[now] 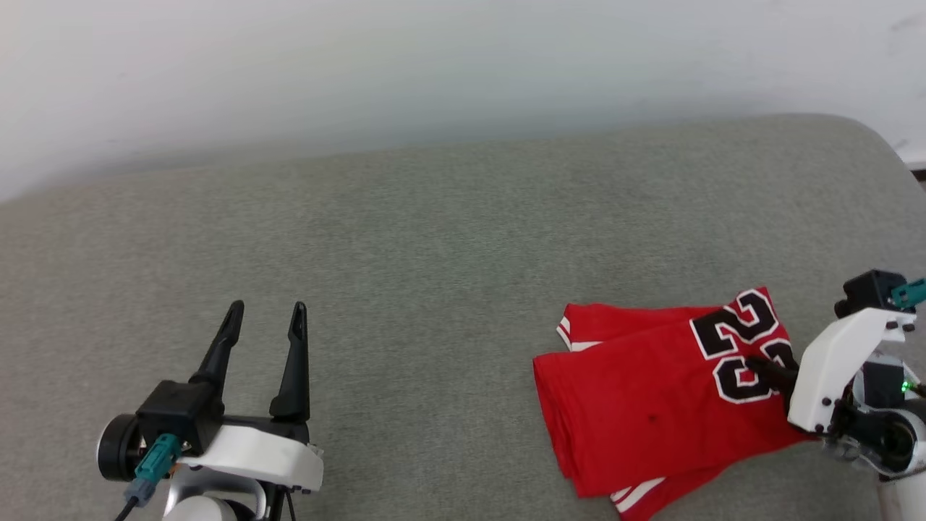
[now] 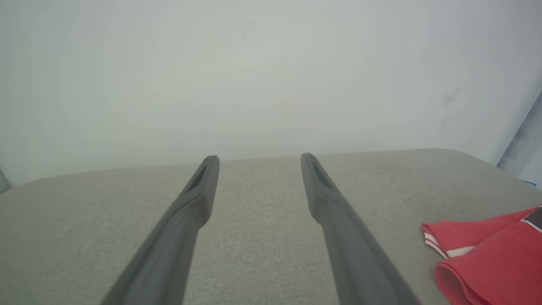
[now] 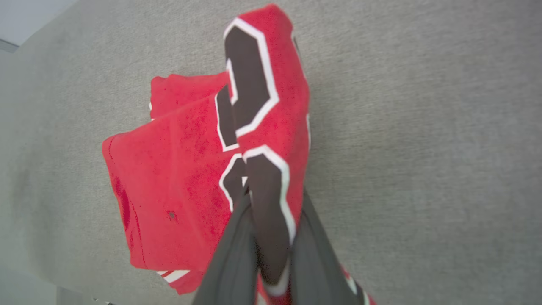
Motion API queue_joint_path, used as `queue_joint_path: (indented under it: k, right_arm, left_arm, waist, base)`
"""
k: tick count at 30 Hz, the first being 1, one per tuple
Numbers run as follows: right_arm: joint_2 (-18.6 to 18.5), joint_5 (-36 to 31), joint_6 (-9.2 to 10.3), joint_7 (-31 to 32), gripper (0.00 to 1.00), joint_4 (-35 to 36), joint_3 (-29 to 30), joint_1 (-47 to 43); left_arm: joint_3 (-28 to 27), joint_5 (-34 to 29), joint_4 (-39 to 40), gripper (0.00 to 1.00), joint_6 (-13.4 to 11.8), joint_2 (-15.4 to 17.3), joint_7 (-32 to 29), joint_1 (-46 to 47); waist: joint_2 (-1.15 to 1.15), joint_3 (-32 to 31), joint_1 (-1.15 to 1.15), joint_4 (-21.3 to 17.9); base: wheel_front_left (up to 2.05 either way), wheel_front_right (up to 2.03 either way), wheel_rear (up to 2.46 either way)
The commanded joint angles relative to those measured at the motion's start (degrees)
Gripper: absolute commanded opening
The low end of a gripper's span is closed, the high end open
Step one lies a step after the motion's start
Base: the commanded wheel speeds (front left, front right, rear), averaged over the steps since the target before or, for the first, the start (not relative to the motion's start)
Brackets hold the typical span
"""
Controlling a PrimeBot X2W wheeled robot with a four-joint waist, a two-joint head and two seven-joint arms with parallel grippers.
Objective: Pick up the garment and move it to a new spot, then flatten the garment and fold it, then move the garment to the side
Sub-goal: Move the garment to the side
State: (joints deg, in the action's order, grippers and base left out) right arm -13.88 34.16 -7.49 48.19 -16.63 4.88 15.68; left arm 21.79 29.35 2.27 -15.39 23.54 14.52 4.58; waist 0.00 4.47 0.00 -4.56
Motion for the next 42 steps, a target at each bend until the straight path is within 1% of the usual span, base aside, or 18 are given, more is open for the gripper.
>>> queue_joint_path:
  k: [1,3,7,12,16,18,23,27,28,30,31,36,39,42]
  right_arm:
    - [-0.34,-1.37,0.01,-0.65,0.0,0.63,-0.61,1.85]
    - [-0.75,-3.17,0.01,-1.65,0.0,0.56,-0.8,3.94]
    - [-1.77,-5.92,0.01,-4.5,0.0,-0.89,-0.29,9.84]
    - [-5.25,-9.64,0.01,-11.77,0.0,-5.43,1.79,16.89]
    - [-7.84,-13.28,0.01,-17.74,0.0,-10.27,5.67,22.37]
    - [-8.85,-14.99,0.02,-21.39,0.0,-12.57,7.88,24.75]
    - [-8.38,-18.69,0.01,-29.15,0.0,-18.98,13.74,29.56]
    - [-7.09,-20.65,0.01,-35.05,0.0,-23.06,15.67,32.2]
    - [-6.93,-21.11,0.01,-36.71,0.04,-23.87,15.88,32.72]
    - [-6.86,-22.0,0.02,-39.5,0.75,-25.72,16.27,33.24]
    - [-6.84,-22.47,0.01,-40.73,1.0,-26.48,16.48,33.64]
    - [-8.77,-25.77,0.02,-47.11,1.0,-29.23,17.65,33.68]
    - [-9.53,-27.91,0.01,-49.76,1.0,-29.39,16.47,32.44]
    - [-10.22,-28.74,0.01,-51.47,1.0,-28.39,13.59,30.39]
  left_arm:
    - [-0.14,-0.59,0.66,1.0,0.0,0.53,-0.13,1.16]
    - [0.1,-1.09,1.66,1.0,0.27,0.84,-0.54,2.66]
    - [0.24,-2.73,4.62,1.0,0.57,2.47,-2.17,6.72]
    - [0.91,-5.46,8.38,1.0,1.71,4.58,-5.3,13.91]
    - [2.19,-7.8,10.69,1.0,3.16,5.91,-8.01,19.48]
    - [2.96,-8.56,11.43,1.0,3.82,6.04,-9.03,21.7]
    - [4.23,-10.12,12.8,1.0,4.95,6.2,-10.88,25.73]
    - [4.86,-10.77,13.64,1.0,5.34,6.38,-11.87,27.42]
    - [4.92,-10.98,13.84,1.0,5.39,6.41,-12.05,27.75]
    - [5.0,-11.11,13.96,1.0,5.57,6.56,-12.22,28.05]
    - [5.05,-11.11,13.98,1.0,5.61,6.57,-12.24,28.23]
    - [4.87,-10.3,12.52,1.0,5.07,5.83,-10.75,27.46]
    - [4.72,-9.29,10.78,1.0,4.48,5.11,-9.05,25.25]
    - [4.31,-7.96,9.05,1.0,3.51,4.08,-7.14,22.55]
  waist:
    - [0.0,2.75,0.0,-5.2]
    - [0.0,4.95,0.0,-7.81]
    - [0.0,11.79,0.0,-12.7]
    - [0.0,20.87,0.0,-16.16]
    - [0.0,26.58,0.0,-16.8]
    - [0.0,28.58,0.0,-16.72]
    - [0.0,32.13,0.0,-16.14]
    - [0.0,33.87,0.0,-15.58]
    - [0.0,34.18,0.0,-15.44]
    - [0.0,34.5,0.0,-15.23]
    - [0.0,34.55,0.0,-15.11]
    - [0.0,32.39,0.0,-14.61]
    - [0.0,29.02,0.0,-14.42]
    - [0.0,24.93,0.0,-13.98]
  base:
    - [0.0,0.0,0.0]
    - [0.0,0.0,0.0]
    - [0.0,0.0,0.0]
    - [0.0,0.0,0.0]
    - [0.0,0.0,0.0]
    - [0.0,0.0,0.0]
    - [0.0,0.0,0.0]
    - [0.0,0.0,0.0]
    - [0.0,0.0,0.0]
    - [0.0,0.0,0.0]
    - [0.0,0.0,0.0]
    - [0.0,0.0,0.0]
    - [0.0,0.0,0.0]
    - [0.0,0.0,0.0]
